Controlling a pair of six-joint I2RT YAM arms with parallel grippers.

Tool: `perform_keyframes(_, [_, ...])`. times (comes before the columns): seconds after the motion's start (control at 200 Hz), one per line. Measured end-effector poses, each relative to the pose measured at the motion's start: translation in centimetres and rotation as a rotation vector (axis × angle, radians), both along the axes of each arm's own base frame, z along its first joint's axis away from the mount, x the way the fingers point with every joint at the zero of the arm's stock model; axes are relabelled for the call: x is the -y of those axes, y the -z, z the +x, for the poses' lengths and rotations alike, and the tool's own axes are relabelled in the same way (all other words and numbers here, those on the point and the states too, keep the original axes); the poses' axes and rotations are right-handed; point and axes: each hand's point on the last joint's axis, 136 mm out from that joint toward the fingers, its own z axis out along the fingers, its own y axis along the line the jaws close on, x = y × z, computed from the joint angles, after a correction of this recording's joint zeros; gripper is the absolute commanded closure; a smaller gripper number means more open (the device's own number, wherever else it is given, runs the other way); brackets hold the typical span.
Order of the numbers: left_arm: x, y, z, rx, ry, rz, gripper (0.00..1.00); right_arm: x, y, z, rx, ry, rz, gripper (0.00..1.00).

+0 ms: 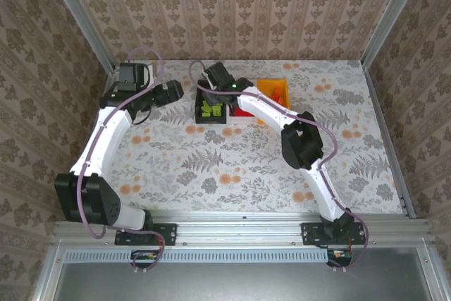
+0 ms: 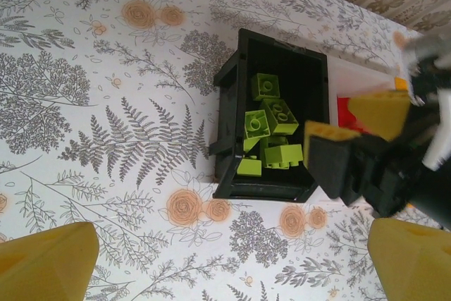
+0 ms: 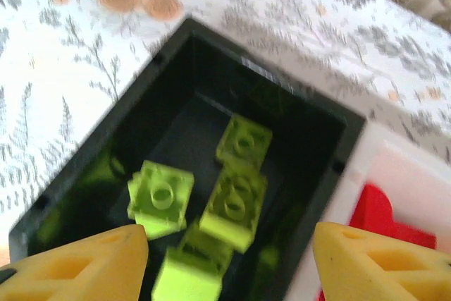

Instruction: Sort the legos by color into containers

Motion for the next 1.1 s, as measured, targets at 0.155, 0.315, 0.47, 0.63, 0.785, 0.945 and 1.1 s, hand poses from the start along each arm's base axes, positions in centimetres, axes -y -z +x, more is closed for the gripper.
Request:
perform_keyframes(0.155, [-1.2, -0.6, -0.6, 0.020, -0.029, 0.061, 0.00, 3.4, -4.9, -8.8, 0.060, -0.046, 0.060, 0.01])
perform_keyframes(0.315, [-1.9, -9.3, -4.8, 0.353, -0.092, 0.087, 0.00, 5.7, -15.7, -19.6, 0.348, -0.153, 0.326, 0.00])
perform_keyframes(0.47, [1.4, -12.7, -11.0, 0.774, 0.044, 0.009, 0.00, 11.2, -12.9, -20.4, 0.463, 0.036, 0.420, 0.00])
perform_keyframes(0.63, [1.2, -0.5, -9.0, 0.702, 0.084, 0.267, 0.00, 17.2, -2.5, -20.6, 0.377, 0.191, 0.198, 0.00])
perform_keyframes(0.785, [-3.4, 6.3, -7.7, 0.600, -0.030, 0.426, 0.00, 21.9, -4.8, -20.0, 0.499, 0.259, 0.219, 0.00])
perform_keyframes(0.945, [-8.8, 9.4, -6.1, 0.589, -0.183, 0.513, 0.00, 25.6, -7.3, -19.2, 0.622, 0.302, 0.190, 0.00])
perform_keyframes(1.1, [-10.9, 15.3, -4.3, 0.446, -0.149, 0.515, 0.00, 29.8, -3.7, -18.8, 0.613, 0.345, 0.045, 0.00])
